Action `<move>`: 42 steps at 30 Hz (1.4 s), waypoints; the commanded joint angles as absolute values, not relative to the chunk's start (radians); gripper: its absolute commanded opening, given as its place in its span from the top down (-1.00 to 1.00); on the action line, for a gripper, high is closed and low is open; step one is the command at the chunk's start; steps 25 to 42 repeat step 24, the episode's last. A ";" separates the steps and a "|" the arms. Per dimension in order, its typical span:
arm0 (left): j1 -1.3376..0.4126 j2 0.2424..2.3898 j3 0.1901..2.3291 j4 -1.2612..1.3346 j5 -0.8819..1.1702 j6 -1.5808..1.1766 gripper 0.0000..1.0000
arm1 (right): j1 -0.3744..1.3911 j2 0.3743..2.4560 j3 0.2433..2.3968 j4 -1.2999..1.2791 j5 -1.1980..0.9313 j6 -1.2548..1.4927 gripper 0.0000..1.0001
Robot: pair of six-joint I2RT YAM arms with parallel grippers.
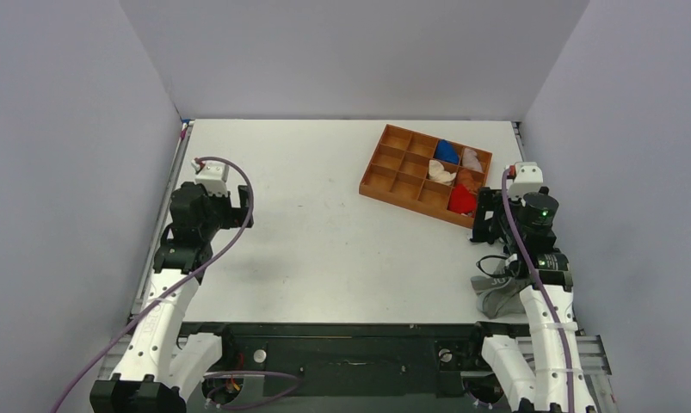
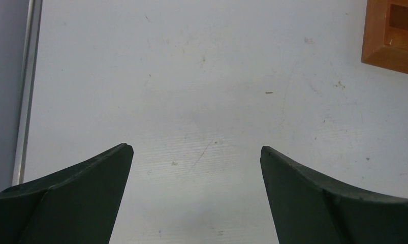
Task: Roll the underwear
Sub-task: Reset both arms
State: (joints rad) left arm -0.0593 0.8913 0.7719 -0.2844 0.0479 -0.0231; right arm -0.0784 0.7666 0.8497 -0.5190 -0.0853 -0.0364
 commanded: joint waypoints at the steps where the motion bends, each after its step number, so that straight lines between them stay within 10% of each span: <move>1: -0.040 0.834 0.722 -0.159 0.068 -0.039 -0.93 | -0.086 0.741 0.812 -0.412 -0.142 -0.036 -0.68; 42: -0.026 0.861 0.702 -0.142 0.121 -0.022 -0.93 | -0.098 0.744 0.817 -0.417 -0.057 -0.058 -0.69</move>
